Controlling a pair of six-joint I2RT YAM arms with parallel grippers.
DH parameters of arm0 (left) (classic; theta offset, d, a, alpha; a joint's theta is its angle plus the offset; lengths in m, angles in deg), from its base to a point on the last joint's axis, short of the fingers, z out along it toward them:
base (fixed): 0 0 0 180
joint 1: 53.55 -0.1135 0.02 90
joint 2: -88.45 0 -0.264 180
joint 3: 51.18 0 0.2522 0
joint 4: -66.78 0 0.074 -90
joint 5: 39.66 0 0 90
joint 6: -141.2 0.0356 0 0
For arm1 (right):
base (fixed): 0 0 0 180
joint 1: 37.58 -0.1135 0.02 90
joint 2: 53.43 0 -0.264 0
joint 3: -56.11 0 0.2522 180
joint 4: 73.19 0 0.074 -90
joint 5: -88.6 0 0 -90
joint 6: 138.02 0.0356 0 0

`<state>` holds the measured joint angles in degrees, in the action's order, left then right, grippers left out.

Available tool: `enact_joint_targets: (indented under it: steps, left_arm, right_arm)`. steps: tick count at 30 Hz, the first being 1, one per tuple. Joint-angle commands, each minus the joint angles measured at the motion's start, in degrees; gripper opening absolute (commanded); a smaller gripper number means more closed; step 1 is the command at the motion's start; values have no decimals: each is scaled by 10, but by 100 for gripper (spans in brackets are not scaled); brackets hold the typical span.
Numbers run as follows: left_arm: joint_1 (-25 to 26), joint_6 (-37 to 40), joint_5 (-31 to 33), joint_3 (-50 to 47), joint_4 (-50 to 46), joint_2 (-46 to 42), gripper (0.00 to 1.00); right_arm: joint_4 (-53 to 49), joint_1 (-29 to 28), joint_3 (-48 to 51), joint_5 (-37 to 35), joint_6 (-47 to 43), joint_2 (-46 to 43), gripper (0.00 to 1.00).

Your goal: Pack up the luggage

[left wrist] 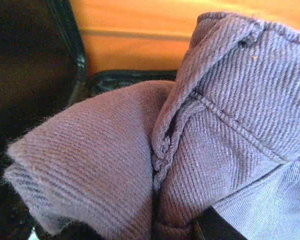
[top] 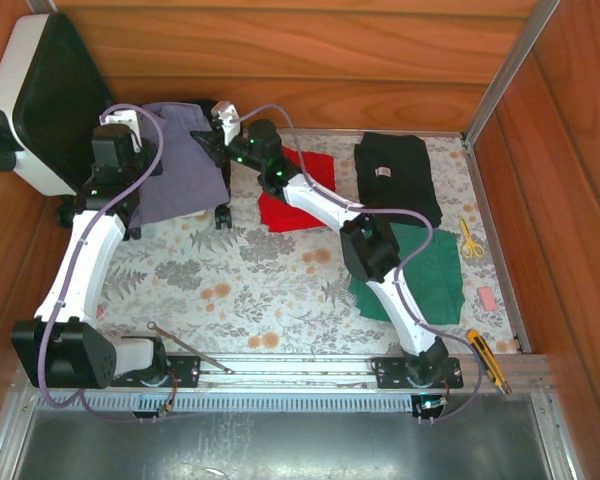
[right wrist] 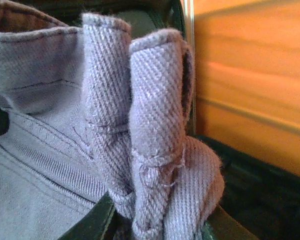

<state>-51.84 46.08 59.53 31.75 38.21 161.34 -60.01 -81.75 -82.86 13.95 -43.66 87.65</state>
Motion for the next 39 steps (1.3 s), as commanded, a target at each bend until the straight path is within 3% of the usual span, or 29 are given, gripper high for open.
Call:
enact_joint_targets:
  steps: [1, 8, 20, 28, 37, 38, 39]
  left_arm:
    - [-19, 38, 19, 15, 65, 14, 0]
    - [-37, 59, 7, 94, 47, 83, 0]
    - [-52, 42, -60, 97, 68, 158, 0]
    - [-67, 35, -66, 95, 70, 199, 0]
    - [-75, 31, -63, 142, 96, 311, 0]
    - [-75, 31, -61, 157, 95, 329, 0]
    - [-76, 32, -61, 171, 94, 346, 0]
  right_arm:
    - [88, 20, -79, -33, -15, 29, 0]
    - [39, 18, -229, -48, -3, 111, 0]
    - [19, 21, -244, -73, -28, 151, 0]
    - [3, 26, -285, -87, -23, 195, 0]
    - [23, 42, -350, -144, -3, 264, 0]
    - [26, 45, -351, -150, 2, 268, 4]
    - [28, 49, -353, -153, 5, 271, 20]
